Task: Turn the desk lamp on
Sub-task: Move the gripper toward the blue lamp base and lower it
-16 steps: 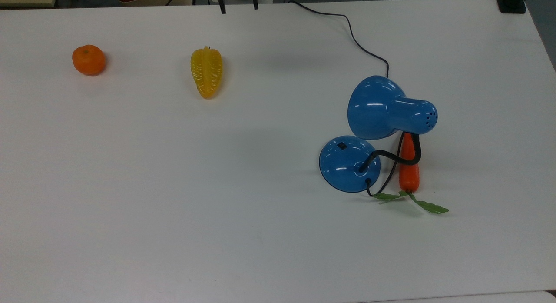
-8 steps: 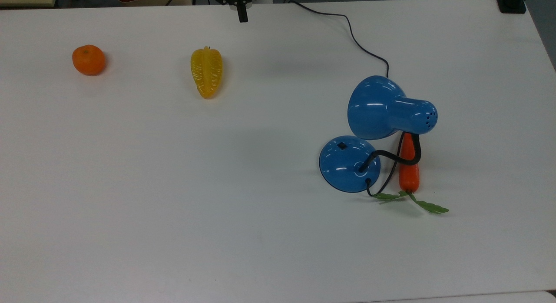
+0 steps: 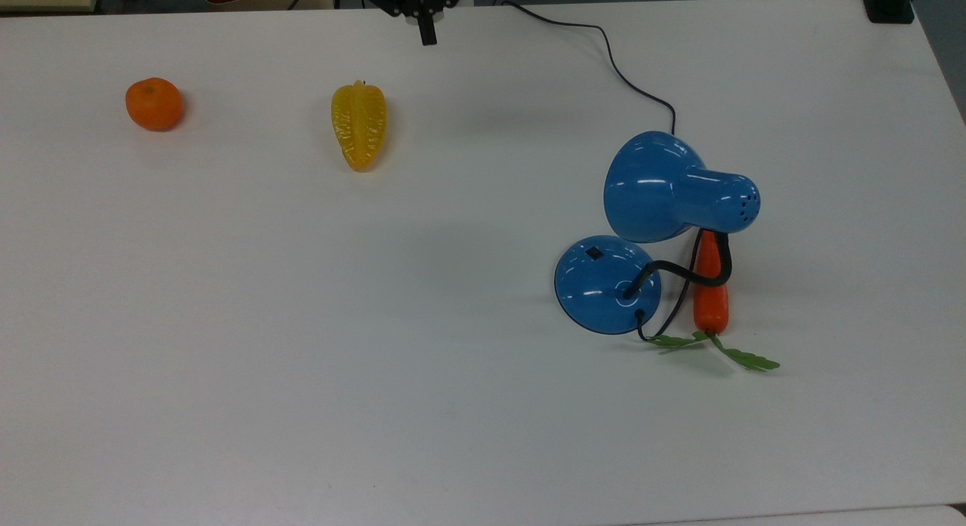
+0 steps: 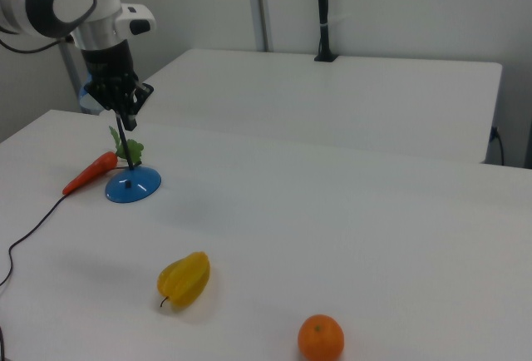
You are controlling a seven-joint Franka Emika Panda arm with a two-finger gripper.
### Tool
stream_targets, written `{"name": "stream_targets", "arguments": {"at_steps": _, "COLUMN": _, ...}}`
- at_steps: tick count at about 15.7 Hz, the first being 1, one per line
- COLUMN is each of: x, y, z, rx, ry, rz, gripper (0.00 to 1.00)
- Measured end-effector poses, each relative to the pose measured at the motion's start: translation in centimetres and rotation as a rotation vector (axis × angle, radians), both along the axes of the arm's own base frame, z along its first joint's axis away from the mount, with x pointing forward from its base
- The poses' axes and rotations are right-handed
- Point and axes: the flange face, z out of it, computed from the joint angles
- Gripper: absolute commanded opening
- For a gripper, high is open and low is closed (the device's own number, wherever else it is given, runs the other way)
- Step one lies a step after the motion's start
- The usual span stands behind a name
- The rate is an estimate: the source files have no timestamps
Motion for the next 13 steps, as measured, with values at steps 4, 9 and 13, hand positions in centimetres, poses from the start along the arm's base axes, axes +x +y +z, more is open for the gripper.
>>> {"name": "stream_targets", "arguments": {"at_steps": 4, "x": 1.5, "y": 2.4, "z": -2.4, "rx": -0.001, "ry": -0.009, "rz": 0.032, "gripper": 0.0}}
{"name": "stream_targets", "arguments": {"at_steps": 9, "x": 3.0, "y": 5.6, "z": -4.7, "rx": 0.003, "ry": -0.048, "rz": 0.075, "gripper": 0.0}}
{"name": "stream_targets", "arguments": {"at_steps": 13, "x": 3.6, "y": 8.7, "z": -6.9, "rx": 0.012, "ry": -0.081, "rz": 0.117, "gripper": 0.0}}
